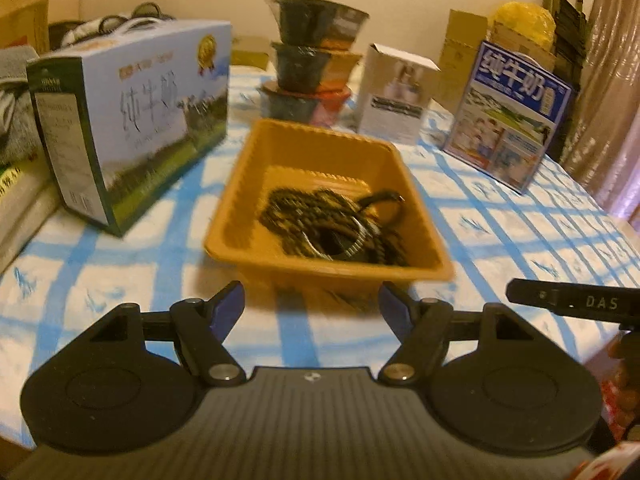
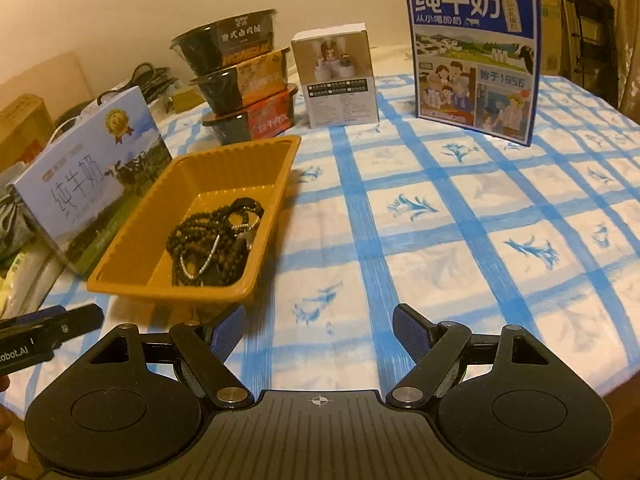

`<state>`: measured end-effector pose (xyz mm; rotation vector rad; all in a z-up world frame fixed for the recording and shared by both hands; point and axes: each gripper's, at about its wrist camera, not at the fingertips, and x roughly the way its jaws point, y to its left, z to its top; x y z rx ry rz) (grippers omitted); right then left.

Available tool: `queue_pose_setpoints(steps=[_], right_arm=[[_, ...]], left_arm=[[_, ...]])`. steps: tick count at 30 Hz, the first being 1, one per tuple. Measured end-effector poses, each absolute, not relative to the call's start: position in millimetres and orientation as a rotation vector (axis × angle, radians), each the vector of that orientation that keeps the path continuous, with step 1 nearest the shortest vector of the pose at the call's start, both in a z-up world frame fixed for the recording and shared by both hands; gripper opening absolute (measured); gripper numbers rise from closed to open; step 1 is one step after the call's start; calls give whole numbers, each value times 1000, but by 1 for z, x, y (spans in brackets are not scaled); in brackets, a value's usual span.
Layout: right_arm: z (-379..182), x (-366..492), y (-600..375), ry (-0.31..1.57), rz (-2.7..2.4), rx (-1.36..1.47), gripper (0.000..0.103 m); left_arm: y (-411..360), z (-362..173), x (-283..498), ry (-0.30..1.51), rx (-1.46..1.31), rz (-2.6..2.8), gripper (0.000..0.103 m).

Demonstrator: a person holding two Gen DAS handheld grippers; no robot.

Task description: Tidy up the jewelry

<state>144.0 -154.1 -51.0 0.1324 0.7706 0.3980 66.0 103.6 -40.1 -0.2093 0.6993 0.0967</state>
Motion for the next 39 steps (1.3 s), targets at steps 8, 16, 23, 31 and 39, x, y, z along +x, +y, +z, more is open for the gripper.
queue_pose_setpoints(steps=[8, 16, 23, 31, 39], right_arm=[[-52, 104, -174, 785, 393, 166, 80], [-40, 76, -191, 757, 392, 174, 80], [-31, 57, -208, 730, 393, 190, 80], [-26, 43, -217, 711, 397, 180, 80], [-26, 40, -223, 707, 384, 192, 80]], left_arm=[[76, -31, 47, 719, -158, 53, 72], [39, -22, 30, 726, -99, -11, 72], [15, -14, 16, 720, -42, -45, 72], [5, -3, 8, 698, -18, -49, 72], [0, 0, 5, 692, -4, -59, 72]])
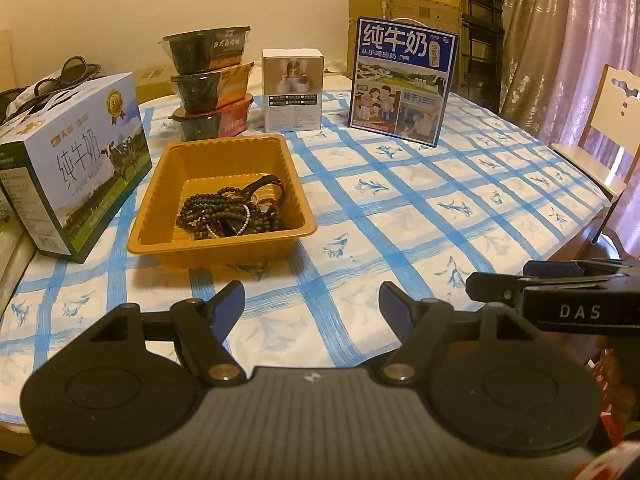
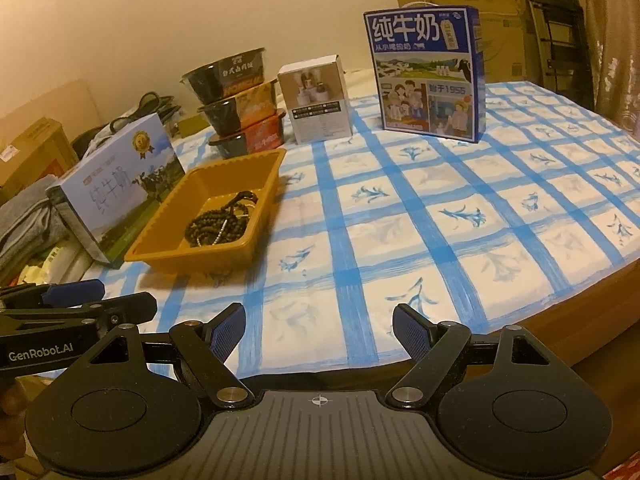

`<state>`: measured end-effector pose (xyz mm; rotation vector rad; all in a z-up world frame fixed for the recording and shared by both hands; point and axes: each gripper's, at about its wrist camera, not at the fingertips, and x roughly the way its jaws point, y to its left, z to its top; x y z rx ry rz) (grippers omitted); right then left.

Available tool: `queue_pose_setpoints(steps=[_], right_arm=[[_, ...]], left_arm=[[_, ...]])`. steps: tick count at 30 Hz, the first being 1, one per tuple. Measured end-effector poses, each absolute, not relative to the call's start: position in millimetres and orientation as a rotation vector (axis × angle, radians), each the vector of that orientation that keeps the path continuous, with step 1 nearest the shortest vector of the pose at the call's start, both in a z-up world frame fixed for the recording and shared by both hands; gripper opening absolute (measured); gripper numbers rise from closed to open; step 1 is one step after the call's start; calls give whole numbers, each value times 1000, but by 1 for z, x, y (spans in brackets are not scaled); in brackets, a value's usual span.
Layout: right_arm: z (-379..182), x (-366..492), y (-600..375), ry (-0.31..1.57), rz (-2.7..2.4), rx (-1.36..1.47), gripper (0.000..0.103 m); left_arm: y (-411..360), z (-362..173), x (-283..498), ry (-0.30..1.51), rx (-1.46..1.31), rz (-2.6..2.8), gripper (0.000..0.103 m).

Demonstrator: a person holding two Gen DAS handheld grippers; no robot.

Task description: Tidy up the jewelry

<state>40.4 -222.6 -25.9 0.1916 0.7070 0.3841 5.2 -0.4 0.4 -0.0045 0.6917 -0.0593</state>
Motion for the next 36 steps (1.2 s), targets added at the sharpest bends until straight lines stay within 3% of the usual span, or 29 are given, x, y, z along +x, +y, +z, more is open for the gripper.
queue_pose_setpoints(steps=[36], right_arm=[[-25, 39, -225, 701, 389, 193, 80]], left_arm=[[-6, -1, 5, 687, -1, -66, 72]])
